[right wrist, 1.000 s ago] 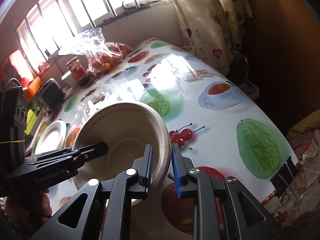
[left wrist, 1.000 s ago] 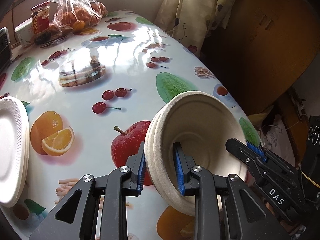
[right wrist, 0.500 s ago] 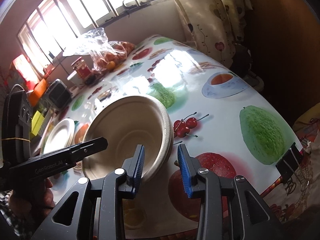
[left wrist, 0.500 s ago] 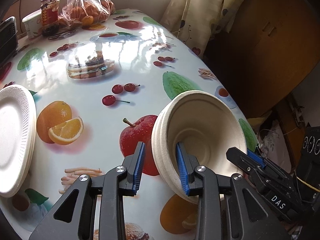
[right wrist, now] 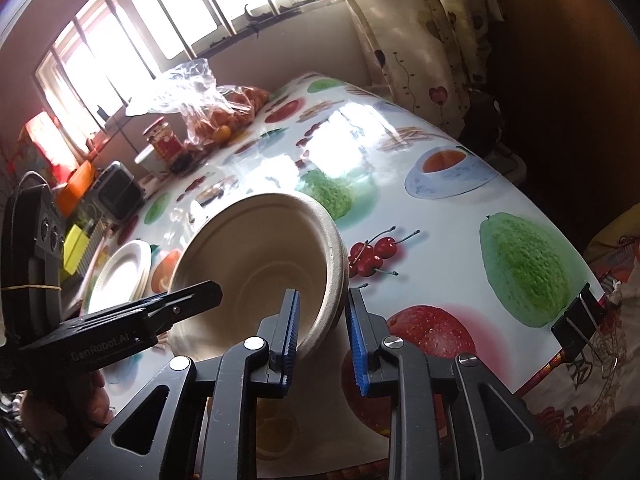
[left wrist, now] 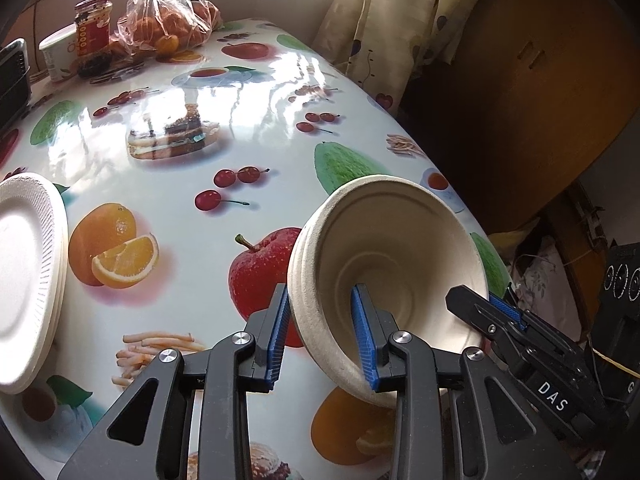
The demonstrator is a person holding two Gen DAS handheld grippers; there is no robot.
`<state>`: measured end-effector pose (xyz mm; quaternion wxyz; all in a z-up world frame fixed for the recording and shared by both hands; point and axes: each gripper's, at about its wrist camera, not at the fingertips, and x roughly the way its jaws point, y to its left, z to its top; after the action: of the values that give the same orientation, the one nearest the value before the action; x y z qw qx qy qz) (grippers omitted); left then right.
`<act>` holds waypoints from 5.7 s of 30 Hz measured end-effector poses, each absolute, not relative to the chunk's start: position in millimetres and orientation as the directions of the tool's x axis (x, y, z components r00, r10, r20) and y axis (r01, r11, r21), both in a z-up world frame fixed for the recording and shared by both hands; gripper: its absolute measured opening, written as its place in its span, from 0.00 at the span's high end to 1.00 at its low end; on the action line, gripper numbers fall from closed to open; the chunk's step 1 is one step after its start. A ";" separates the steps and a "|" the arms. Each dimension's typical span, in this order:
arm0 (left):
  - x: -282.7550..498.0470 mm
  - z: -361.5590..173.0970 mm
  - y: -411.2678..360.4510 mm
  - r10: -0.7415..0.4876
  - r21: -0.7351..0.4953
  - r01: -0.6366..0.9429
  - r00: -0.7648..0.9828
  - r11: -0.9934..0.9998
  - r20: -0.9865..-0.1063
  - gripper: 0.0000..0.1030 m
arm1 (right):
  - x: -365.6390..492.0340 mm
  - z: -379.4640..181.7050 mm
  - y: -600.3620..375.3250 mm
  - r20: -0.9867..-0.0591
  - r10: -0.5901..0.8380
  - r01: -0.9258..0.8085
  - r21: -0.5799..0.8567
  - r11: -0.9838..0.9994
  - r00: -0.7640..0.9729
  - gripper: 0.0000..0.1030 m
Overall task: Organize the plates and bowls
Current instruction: 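Carry the bowl stack with both grippers over the white plate stack, then lower the bowl stack onto the plates and open both grippers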
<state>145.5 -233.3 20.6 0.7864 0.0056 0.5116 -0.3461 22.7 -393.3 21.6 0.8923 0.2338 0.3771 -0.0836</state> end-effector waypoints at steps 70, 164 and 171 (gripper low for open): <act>187.1 48.6 -82.5 -0.384 -0.290 0.262 0.471 0.920 -0.794 0.69 | 148.8 53.2 -263.7 -0.691 0.252 -0.040 0.308 0.951 0.678 0.78; 197.3 58.0 15.5 -0.182 -0.190 0.048 0.589 0.981 -0.787 0.50 | 202.9 50.1 -156.2 -0.701 0.336 -0.206 0.267 0.942 0.630 0.53; 176.8 73.7 15.5 -0.151 -0.163 0.042 0.646 0.986 -0.748 0.50 | 182.9 61.1 -159.9 -0.667 0.304 -0.194 0.236 0.952 0.681 0.51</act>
<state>176.8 15.5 73.7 0.9048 -0.0654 0.4174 -0.0533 182.9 -159.9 61.1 0.9137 0.0733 0.3758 0.1360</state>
